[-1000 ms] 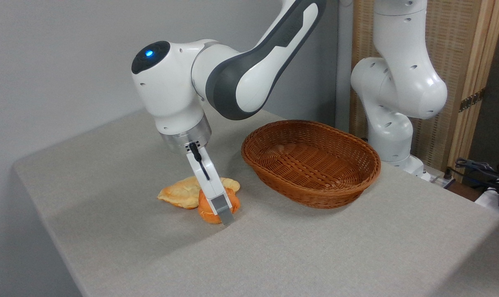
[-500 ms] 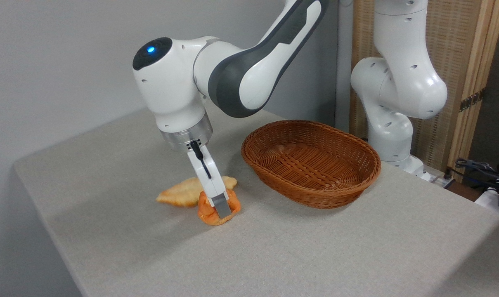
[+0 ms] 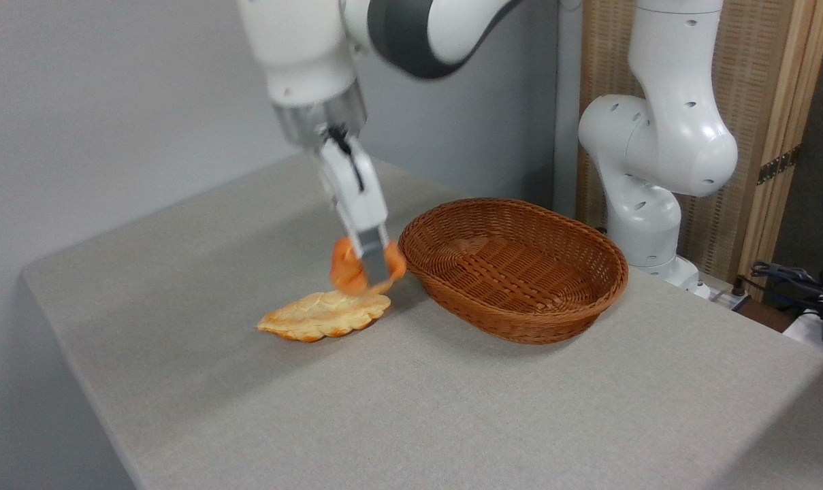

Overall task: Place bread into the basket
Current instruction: 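Lift the orange roll and carry it over the wicker basket, then lower the roll into the basket and release it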

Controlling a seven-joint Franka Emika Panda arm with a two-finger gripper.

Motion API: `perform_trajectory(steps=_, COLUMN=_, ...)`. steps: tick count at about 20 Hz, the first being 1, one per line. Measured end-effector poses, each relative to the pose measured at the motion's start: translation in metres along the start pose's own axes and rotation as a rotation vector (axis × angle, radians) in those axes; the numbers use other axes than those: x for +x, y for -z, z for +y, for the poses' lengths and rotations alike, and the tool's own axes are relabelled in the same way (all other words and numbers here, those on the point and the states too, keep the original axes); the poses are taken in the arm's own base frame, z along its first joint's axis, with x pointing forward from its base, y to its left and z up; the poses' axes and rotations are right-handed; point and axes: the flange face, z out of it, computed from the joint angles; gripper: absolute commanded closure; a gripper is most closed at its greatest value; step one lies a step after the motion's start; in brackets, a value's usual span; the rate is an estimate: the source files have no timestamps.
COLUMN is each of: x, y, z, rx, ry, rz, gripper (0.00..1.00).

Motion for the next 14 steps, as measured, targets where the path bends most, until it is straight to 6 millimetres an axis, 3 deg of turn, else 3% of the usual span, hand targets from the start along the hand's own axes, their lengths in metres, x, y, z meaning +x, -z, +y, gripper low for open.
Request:
perform_trajectory(steps=3, x=-0.010, y=0.018, z=0.035, rx=-0.089, ry=0.001, rz=-0.025, gripper=0.44)
perform_trajectory(steps=5, x=-0.013, y=0.017, z=0.053, rx=-0.156, ry=-0.003, rz=-0.067, gripper=0.15)
perform_trajectory(steps=6, x=-0.011, y=0.014, z=0.060, rx=-0.188, ry=-0.010, rz=-0.091, gripper=0.04)
perform_trajectory(steps=7, x=-0.010, y=0.009, z=0.066, rx=-0.219, ry=-0.017, rz=-0.116, gripper=0.00)
perform_trajectory(steps=14, x=0.006, y=-0.056, z=0.084, rx=-0.375, ry=-0.073, rz=-0.246, gripper=0.00)
